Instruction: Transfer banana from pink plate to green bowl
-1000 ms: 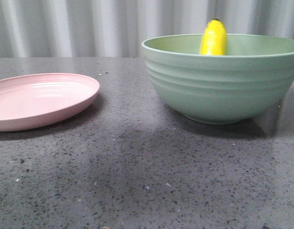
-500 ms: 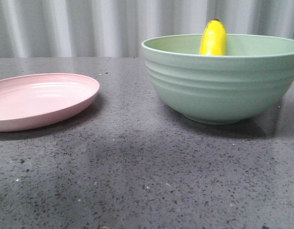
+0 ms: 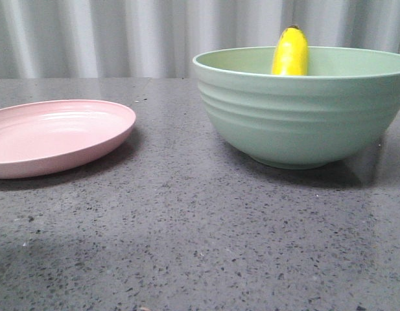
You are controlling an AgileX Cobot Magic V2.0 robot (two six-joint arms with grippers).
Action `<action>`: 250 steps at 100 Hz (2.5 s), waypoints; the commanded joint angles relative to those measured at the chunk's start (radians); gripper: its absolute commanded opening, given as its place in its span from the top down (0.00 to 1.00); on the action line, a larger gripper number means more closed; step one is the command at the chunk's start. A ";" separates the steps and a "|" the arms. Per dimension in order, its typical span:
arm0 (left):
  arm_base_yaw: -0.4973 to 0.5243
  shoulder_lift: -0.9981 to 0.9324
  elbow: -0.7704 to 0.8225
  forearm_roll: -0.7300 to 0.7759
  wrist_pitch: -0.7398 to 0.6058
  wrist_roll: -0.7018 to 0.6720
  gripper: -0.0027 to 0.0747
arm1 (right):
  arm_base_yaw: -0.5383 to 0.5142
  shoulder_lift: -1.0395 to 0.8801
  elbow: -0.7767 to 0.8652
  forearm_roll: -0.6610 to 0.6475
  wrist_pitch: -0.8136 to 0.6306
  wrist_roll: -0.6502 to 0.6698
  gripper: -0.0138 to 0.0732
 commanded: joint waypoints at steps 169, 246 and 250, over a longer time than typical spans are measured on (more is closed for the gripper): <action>0.636 -0.428 0.544 0.082 -0.562 -0.009 0.99 | -0.003 -0.235 0.139 -0.011 -0.147 -0.010 0.92; 0.929 -0.579 0.544 0.104 -0.052 -0.078 0.99 | -0.003 -0.235 0.139 -0.011 -0.145 -0.010 0.92; 0.929 -0.579 0.544 0.104 -0.052 -0.078 0.99 | -0.003 -0.235 0.139 -0.011 -0.145 -0.010 0.92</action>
